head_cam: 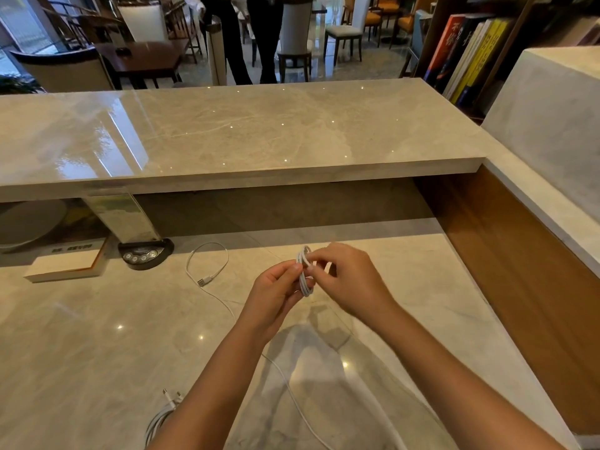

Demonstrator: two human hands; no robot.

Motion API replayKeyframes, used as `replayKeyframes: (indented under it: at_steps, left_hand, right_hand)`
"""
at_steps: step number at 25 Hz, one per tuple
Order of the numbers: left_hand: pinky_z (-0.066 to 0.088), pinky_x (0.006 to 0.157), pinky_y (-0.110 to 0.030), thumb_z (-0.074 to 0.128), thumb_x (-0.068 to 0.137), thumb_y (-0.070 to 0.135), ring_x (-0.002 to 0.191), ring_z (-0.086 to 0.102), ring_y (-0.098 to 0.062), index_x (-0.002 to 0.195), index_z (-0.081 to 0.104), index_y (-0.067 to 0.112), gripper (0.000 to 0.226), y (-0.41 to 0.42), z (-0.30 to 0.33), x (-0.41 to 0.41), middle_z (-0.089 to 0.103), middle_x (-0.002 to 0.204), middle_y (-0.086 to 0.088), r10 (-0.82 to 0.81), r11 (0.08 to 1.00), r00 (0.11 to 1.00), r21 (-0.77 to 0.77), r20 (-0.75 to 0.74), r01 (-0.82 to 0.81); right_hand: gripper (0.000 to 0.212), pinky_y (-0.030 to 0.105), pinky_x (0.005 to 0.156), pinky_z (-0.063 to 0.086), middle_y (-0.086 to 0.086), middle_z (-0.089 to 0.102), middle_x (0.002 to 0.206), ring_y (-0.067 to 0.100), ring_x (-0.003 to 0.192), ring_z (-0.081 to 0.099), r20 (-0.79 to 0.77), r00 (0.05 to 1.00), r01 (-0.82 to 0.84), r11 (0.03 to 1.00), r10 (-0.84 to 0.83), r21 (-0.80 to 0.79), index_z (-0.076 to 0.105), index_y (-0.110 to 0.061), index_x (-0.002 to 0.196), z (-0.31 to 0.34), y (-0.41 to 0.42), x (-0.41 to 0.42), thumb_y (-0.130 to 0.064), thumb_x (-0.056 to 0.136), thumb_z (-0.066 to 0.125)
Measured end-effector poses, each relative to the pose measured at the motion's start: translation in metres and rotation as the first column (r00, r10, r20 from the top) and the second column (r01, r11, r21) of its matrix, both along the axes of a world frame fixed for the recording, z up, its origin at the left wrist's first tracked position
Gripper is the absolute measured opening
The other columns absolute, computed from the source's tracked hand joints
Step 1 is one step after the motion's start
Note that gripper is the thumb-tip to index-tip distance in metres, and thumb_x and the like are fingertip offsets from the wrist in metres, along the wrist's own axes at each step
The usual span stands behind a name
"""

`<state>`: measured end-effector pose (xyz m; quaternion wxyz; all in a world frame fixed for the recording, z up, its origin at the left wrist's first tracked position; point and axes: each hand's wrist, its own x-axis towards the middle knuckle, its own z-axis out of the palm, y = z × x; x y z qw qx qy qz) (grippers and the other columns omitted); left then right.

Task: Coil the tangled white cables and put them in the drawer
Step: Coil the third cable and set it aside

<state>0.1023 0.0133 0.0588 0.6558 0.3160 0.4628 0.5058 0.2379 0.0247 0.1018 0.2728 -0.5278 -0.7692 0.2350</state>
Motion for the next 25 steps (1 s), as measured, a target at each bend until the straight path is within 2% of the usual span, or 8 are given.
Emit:
replayKeyframes:
  at_steps: [2,6,9,14,17,19,22,25]
  left_hand:
    - [0.056,0.079,-0.024,0.045,0.096,0.011,0.086,0.068,-0.014,0.109,0.066,0.004,0.026,0.000,0.000,0.000,0.072,0.095,-0.009,-0.005,1.000,1.000,0.009,0.029,0.005]
    - [0.057,0.078,-0.023,0.043,0.096,0.012,0.087,0.070,-0.014,0.110,0.063,0.000,0.027,0.001,0.003,0.003,0.073,0.096,-0.010,0.031,0.999,0.985,-0.023,0.170,-0.028]
    - [0.057,0.077,-0.024,0.042,0.096,0.013,0.085,0.071,-0.012,0.103,0.065,0.003,0.026,0.001,0.006,0.003,0.075,0.090,-0.007,0.087,0.996,0.970,-0.047,0.227,-0.079]
    - [0.058,0.073,-0.024,0.045,0.096,0.012,0.078,0.072,-0.011,0.095,0.066,0.006,0.022,0.000,0.005,0.003,0.075,0.081,-0.005,0.193,0.979,0.942,-0.117,0.275,-0.166]
    - [0.059,0.067,-0.024,0.042,0.097,0.011,0.062,0.068,-0.009,0.091,0.063,0.003,0.023,0.008,0.006,-0.008,0.068,0.067,-0.005,0.288,0.957,0.862,-0.154,0.416,-0.246]
    - [0.057,0.062,-0.022,0.040,0.098,0.012,0.054,0.062,-0.008,0.091,0.061,0.004,0.024,0.013,0.009,-0.018,0.063,0.059,-0.002,0.302,0.953,0.838,-0.137,0.455,-0.269]
    - [0.057,0.064,-0.022,0.039,0.098,0.013,0.052,0.060,-0.007,0.094,0.061,0.005,0.024,0.011,0.012,-0.024,0.060,0.057,0.000,0.240,0.971,0.854,-0.110,0.461,-0.213]
    - [0.058,0.065,-0.024,0.038,0.098,0.012,0.052,0.060,-0.006,0.094,0.060,0.005,0.024,0.007,0.010,-0.020,0.059,0.057,0.000,0.179,0.984,0.864,-0.098,0.470,-0.150]
  right_hand:
    - [0.023,0.024,0.058,0.045,-0.005,0.058,0.086,0.007,0.065,0.048,-0.030,0.997,0.072,0.994,-0.069,0.081,0.068,-0.021,0.109,-0.015,-0.012,-0.004,-0.023,0.088,0.060]
    - [0.054,0.017,0.033,0.032,0.004,0.057,0.082,0.011,0.047,0.047,0.244,0.963,0.043,0.956,-0.117,0.290,0.055,-0.018,0.126,-0.036,-0.028,-0.011,-0.018,0.075,0.075]
    - [0.078,0.011,0.037,0.010,0.007,0.054,0.083,0.009,0.048,0.037,0.308,0.940,0.062,0.959,-0.149,0.276,0.045,-0.020,0.136,-0.044,-0.031,-0.016,-0.012,0.067,0.080]
    - [0.050,0.027,0.050,0.041,0.006,0.055,0.101,0.017,0.068,0.053,0.230,0.971,0.019,0.981,-0.065,0.195,0.032,-0.027,0.133,-0.035,-0.028,-0.015,-0.022,0.090,0.057]
    - [0.043,0.027,0.046,0.044,0.005,0.062,0.083,0.018,0.060,0.056,0.248,0.968,-0.109,0.954,0.038,0.280,0.053,-0.017,0.124,-0.051,-0.032,-0.004,-0.011,0.083,0.062]
    - [0.026,0.027,0.050,0.048,0.002,0.064,0.078,0.018,0.063,0.060,0.172,0.983,-0.115,0.953,0.068,0.280,0.062,-0.016,0.111,-0.066,-0.029,0.014,-0.019,0.088,0.051]
    - [0.033,0.024,0.066,0.047,-0.004,0.064,0.085,0.006,0.077,0.058,0.048,0.983,-0.179,0.983,0.177,0.040,0.065,-0.017,0.106,-0.065,-0.022,0.038,-0.032,0.094,0.039]
    - [0.022,0.008,0.070,0.036,-0.022,0.053,0.081,-0.009,0.079,0.051,-0.009,0.969,-0.247,0.959,0.248,-0.142,0.068,-0.020,0.102,-0.057,-0.016,0.055,-0.021,0.096,0.047]
